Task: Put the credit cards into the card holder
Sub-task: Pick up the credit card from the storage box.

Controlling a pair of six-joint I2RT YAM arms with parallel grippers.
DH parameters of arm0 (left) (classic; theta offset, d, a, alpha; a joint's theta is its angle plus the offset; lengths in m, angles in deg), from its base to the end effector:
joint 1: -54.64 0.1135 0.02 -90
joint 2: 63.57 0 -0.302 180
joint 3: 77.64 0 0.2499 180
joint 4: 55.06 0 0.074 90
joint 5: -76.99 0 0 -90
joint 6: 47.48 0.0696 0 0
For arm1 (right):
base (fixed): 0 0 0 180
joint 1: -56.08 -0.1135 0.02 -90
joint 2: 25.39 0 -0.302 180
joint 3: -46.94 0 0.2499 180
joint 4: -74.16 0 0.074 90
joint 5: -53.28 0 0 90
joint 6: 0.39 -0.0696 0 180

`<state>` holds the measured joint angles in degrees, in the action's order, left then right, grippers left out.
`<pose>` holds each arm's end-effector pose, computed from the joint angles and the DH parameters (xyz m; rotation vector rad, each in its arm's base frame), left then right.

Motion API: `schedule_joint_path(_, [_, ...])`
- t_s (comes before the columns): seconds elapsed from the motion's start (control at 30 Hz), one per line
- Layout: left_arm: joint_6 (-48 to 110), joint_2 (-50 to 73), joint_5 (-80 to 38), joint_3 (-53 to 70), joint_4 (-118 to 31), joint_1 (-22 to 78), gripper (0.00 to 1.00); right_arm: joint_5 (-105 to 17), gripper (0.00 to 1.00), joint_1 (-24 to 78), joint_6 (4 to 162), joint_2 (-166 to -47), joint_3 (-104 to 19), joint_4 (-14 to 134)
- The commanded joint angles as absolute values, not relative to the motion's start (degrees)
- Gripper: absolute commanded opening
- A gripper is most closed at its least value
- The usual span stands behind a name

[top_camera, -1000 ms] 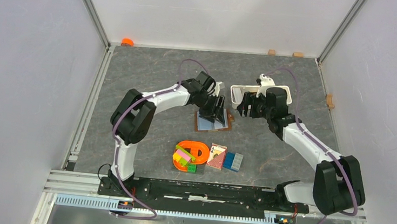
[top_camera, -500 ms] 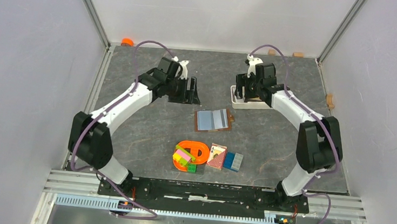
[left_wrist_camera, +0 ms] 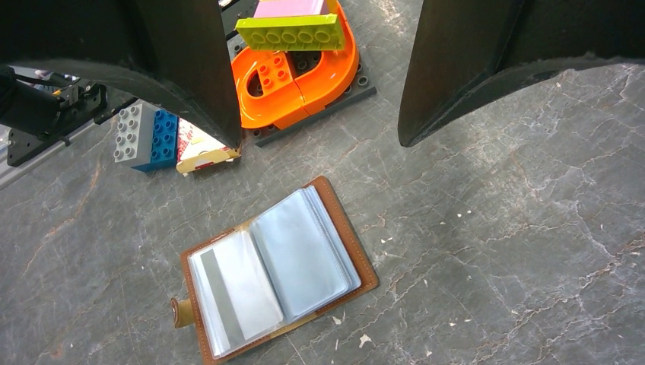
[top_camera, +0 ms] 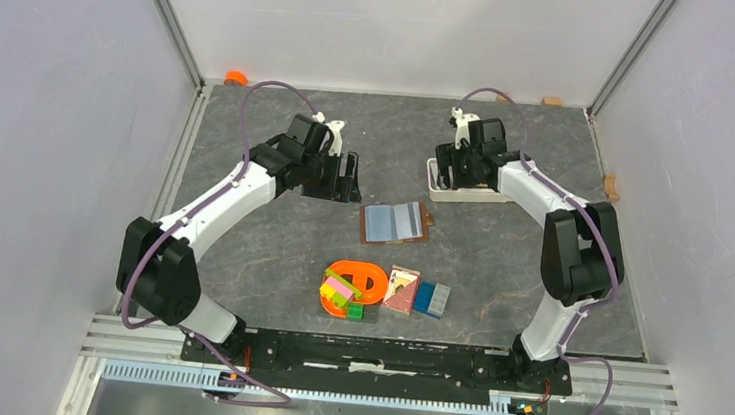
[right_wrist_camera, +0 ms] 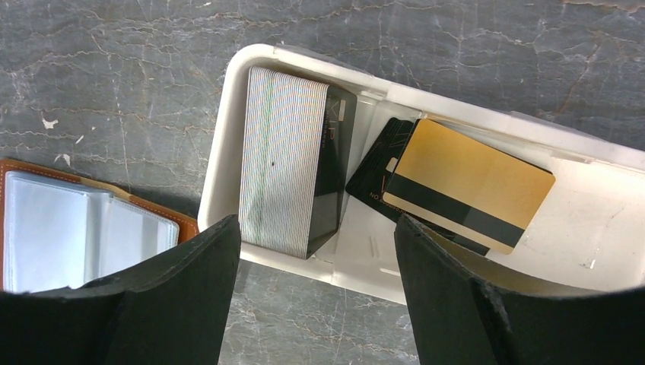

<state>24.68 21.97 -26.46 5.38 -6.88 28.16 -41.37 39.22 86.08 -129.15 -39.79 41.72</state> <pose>0.2935 -0.1643 0.2940 0.2960 2.5083 -0.6154 0.4041 0.1284 0.2247 -0.3204 2.4262 0.2577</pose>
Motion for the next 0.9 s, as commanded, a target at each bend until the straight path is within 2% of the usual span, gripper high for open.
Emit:
schedule_joint_path(0.0, [27.14,19.55,-25.58,5.60,-7.26,28.19,0.82,-41.03,0.79,38.36,86.98,-130.13,-42.14,42.24])
schedule_joint_path(0.3, [27.16,18.97,-25.36,5.43,-7.25,28.24,0.82,-36.46,0.79,36.71,86.71,-133.11,-44.71,41.25])
schedule_joint_path(0.57, [27.25,18.40,-25.06,5.45,-7.17,28.26,0.82,-25.40,0.79,32.94,87.76,-136.36,-47.96,38.49])
schedule_joint_path(0.87, [27.25,18.22,-25.14,5.45,-7.20,28.25,0.83,-19.05,0.79,29.95,88.69,-137.94,-49.60,37.11])
